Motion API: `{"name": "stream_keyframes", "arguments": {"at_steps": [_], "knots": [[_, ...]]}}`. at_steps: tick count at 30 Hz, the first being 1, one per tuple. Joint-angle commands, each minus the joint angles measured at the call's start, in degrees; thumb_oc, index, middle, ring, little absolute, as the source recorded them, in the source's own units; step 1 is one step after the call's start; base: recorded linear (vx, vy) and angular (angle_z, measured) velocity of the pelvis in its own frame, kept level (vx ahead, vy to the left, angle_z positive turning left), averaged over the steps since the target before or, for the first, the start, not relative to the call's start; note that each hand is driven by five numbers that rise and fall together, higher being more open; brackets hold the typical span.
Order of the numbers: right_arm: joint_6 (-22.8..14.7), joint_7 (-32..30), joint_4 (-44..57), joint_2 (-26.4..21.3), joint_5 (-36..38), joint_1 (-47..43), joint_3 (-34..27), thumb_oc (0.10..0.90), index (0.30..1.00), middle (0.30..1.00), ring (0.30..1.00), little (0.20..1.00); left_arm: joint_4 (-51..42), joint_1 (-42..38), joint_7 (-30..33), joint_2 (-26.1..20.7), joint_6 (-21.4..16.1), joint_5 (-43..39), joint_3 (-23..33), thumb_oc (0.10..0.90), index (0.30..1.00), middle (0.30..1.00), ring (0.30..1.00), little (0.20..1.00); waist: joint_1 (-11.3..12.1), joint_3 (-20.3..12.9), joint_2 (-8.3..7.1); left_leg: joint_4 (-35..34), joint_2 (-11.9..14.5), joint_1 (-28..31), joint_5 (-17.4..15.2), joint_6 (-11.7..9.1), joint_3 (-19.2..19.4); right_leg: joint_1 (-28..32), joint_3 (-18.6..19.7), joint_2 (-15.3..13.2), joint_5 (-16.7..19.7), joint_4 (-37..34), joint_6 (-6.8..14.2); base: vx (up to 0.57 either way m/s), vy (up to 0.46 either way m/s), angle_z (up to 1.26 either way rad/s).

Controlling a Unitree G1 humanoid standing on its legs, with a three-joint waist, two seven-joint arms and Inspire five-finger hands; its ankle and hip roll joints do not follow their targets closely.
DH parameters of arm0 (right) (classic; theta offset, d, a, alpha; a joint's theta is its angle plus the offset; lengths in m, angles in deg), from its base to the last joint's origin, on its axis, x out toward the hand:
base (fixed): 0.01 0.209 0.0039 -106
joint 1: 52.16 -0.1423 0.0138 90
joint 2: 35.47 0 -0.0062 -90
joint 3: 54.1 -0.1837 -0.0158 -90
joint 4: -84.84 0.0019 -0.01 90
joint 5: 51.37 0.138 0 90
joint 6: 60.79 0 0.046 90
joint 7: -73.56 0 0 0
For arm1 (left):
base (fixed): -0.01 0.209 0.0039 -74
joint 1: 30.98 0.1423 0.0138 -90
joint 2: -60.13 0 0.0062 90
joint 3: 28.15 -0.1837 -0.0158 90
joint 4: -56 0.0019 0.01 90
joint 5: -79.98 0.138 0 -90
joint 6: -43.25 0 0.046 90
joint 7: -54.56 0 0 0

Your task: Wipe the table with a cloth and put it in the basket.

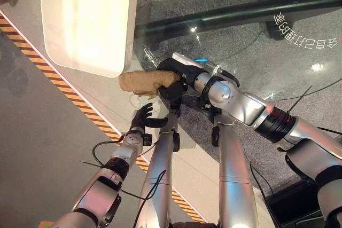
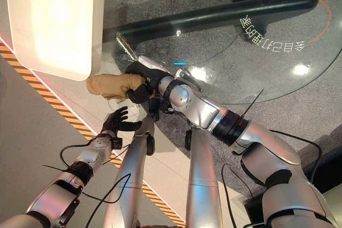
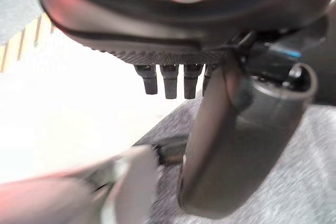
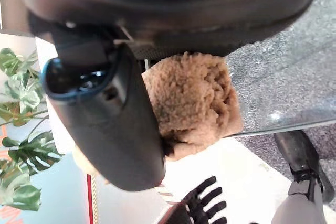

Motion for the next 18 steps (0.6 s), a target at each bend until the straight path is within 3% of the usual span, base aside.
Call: {"name": "stream_keyframes", "arguments": {"at_steps": [1,3,4,5,9,12,15,18], "knots": [[-1.05,-4.94,-2.55,-0.97,3.93,4.96,-0.31,0.1,0.3,0.3,0.3,0.2,-2.79,4.58,2.87,-3.48,-3.93,-0.69,1.28,0.8,0.9,0.9,0.9,0.9,0.88,0.23,-0.58,4.73,-0.66,1.1,-6.05,0.15,4.24,-0.55,5.38,1.22,4.78,-6.92,3.83,-0.03,-0.05,0.04],[-2.53,-7.15,-2.85,-0.89,4.68,5.88,-1.96,0.1,0.3,0.3,0.3,0.2,-4.33,4.71,3.7,-4.18,-2.61,-0.31,1.77,0.8,0.9,0.9,0.9,0.9,0.94,0.23,-0.72,4.51,-0.69,1.79,-6.06,0.14,4.05,0.07,5.29,1.44,4.83,-6.97,3.88,-0.04,-0.039,0.07],[-3.22,-8.07,-2.74,-0.98,4.63,6.57,-2.71,0.1,0.3,0.3,0.3,0.2,-4.34,5.36,3.32,-4.33,-4.33,-0.44,1.86,0.8,0.9,0.9,0.9,0.9,0.92,0.23,-0.78,4.36,-0.79,2.08,-6.07,0.18,3.83,0.31,5.15,1.47,4.75,-6.97,3.84,-0.07,-0.036,0.07],[-4.23,-9.28,-2.61,-1.25,4.72,7.38,-3.36,0.1,0.3,0.3,0.3,0.2,-4.24,6.4,2.21,-4.38,-10.33,1.7,1.85,0.8,0.9,0.9,0.9,0.9,0.86,0.23,-0.79,4.16,-0.92,2.37,-6.05,0.2,3.56,0.59,4.95,1.46,4.66,-7.06,3.77,-0.07,-0.013,0.05],[-11.14,-11.71,-0.57,-4.52,5.69,13.84,-8.08,0.1,0.3,0.3,0.3,0.2,-8.21,15.38,-3.03,-3.22,-19.16,-1.17,2.26,0.8,0.9,0.9,0.9,0.9,0.74,0.23,0.04,3.39,-1.16,4.77,-5.99,-0.27,3.21,2.73,4.74,1.66,4.55,-7.43,3.98,-0.06,0.003,0.04],[-14.47,-11.82,3.27,-5.01,6.58,18.59,-12.58,0.1,0.3,0.3,0.3,0.2,-14.29,19.42,-5.68,-3.65,-23.35,-1.86,2.3,0.8,0.9,0.9,0.9,0.9,0.81,0.23,0.33,2.58,-1.16,6.3,-5.92,-0.16,3.19,4.28,4.6,2.09,4.22,-7.8,3.67,-0.05,-0.013,0.05],[-18.01,-10.65,8.59,-5.12,8.66,23.54,-16.74,0.1,0.3,0.3,0.3,0.2,-22.83,21.98,-8.46,-5.03,-24.04,-3.99,1.93,0.8,0.9,0.9,0.9,0.9,0.57,0.23,0.23,1.69,-1.22,8.28,-5.67,0.08,3.0,6.29,4.16,2.67,3.8,-8.13,3.06,-0.06,-0.03,0.0],[-19.09,-9.41,12.58,-5.4,9.84,26.69,-19.0,0.1,0.3,0.3,0.3,0.2,-28.63,23.06,-9.79,-6.29,-22.13,-5.62,1.92,0.8,0.9,0.9,0.9,0.9,0.24,0.23,-0.01,0.82,-1.03,9.78,-5.41,0.25,3.0,7.79,3.78,2.91,3.64,-8.54,2.76,-0.06,-0.025,0.0]]}}
